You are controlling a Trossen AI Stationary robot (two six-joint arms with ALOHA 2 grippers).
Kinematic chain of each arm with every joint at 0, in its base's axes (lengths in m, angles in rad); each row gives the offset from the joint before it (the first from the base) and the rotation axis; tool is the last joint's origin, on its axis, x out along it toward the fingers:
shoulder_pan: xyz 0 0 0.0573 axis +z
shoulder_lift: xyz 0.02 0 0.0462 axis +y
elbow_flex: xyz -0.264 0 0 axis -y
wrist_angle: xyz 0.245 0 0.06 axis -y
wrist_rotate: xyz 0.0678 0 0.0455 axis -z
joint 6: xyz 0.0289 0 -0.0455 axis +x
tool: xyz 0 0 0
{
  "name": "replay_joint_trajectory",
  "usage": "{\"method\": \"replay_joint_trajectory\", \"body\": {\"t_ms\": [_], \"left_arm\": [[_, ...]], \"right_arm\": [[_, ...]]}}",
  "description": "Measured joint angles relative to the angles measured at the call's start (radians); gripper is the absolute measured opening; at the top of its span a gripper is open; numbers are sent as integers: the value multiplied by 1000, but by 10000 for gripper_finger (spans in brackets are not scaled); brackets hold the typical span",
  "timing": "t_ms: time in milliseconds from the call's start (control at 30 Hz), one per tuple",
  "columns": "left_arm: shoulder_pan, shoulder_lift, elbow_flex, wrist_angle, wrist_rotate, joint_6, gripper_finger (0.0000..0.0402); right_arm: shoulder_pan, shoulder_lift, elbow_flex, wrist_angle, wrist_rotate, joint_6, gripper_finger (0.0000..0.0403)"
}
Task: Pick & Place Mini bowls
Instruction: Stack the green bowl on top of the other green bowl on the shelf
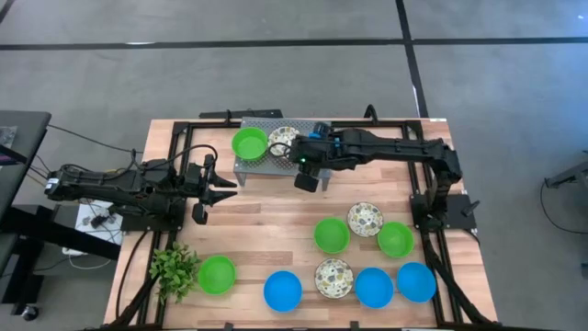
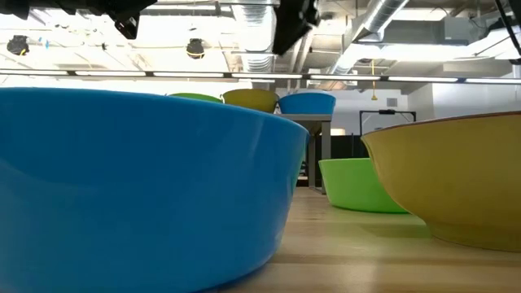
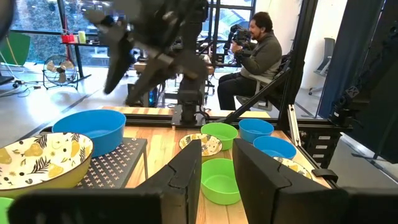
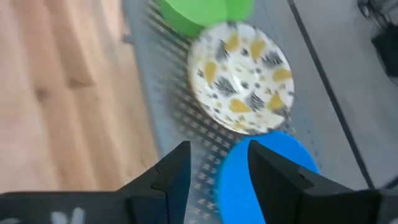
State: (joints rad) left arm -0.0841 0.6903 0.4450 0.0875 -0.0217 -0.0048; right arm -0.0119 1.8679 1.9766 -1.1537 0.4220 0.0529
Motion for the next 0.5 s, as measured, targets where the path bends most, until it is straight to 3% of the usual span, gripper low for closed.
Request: {"method": "replay_joint_trajectory", "body": {"t_ms": [500], "left_arm": [[0,0,0,0,0,-11,90]], "right_arm": [[249,0,31,-143,-6,105,141]]}}
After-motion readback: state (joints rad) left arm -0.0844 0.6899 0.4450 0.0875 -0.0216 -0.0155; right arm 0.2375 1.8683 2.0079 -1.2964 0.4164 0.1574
